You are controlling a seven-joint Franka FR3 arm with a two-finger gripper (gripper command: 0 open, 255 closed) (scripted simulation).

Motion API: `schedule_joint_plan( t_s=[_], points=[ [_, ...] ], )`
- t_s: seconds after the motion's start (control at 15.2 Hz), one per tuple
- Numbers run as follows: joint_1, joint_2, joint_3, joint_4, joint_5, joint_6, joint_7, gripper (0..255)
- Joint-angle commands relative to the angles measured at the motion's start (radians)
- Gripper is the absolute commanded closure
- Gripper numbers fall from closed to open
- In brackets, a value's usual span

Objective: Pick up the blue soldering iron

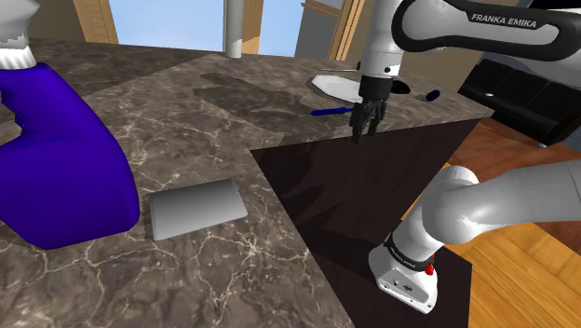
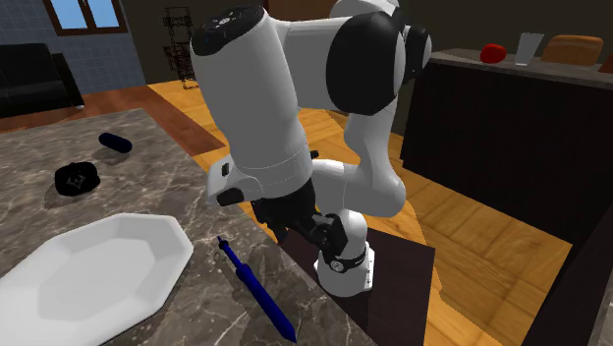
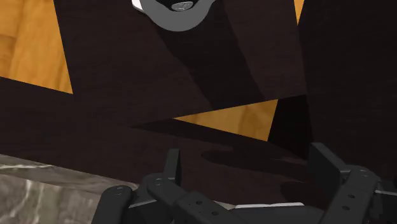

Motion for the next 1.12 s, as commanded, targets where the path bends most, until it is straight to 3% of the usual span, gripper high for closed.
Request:
schedule_joint_plan(
  t_s=[0.0,0.33,0.73,1.06],
  points=[
    [0.0,0.0,0.0,0.0,0.0,0.0,0.0,0],
    [0.163,0.148,-0.121,0.179,-0.11,0.012,-0.519,0],
    [0.363,0.282,-0.226,0.388,-0.161,0.022,-1.112,0],
    [0.359,0.272,-0.23,0.311,-0.166,0.088,-1.111,0]
  ],
)
